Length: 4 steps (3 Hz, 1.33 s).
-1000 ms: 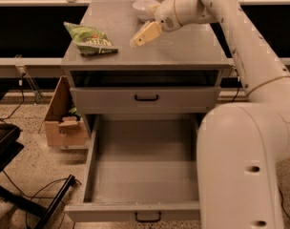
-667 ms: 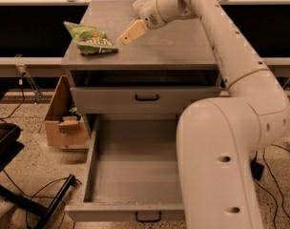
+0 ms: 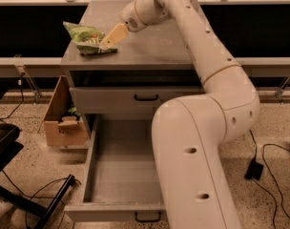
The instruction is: Place green jalapeno chip bag into middle drawer
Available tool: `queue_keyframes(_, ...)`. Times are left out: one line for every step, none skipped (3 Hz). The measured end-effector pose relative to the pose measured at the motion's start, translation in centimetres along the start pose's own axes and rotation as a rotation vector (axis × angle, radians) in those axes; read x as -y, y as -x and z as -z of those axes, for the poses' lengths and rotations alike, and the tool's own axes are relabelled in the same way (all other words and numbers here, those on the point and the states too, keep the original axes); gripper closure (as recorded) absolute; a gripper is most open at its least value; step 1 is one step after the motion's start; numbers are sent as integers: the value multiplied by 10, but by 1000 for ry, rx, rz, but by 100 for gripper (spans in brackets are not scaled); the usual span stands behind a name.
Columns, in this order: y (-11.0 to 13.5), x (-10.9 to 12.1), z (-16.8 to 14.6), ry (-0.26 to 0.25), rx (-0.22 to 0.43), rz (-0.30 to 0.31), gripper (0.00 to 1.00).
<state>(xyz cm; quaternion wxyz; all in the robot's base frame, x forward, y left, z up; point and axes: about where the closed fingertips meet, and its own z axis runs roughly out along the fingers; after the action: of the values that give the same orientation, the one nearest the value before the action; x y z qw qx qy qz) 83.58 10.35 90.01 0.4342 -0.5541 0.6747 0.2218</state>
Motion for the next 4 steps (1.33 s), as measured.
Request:
queue_keyframes(18, -14, -24, 34, -6, 17, 0)
queue_keyframes(15, -15, -52, 24, -63, 42, 19)
queue_keyframes(-11, -11, -77, 6, -144, 38, 42)
queue_keyframes(-17, -9, -81, 2, -162, 38, 73)
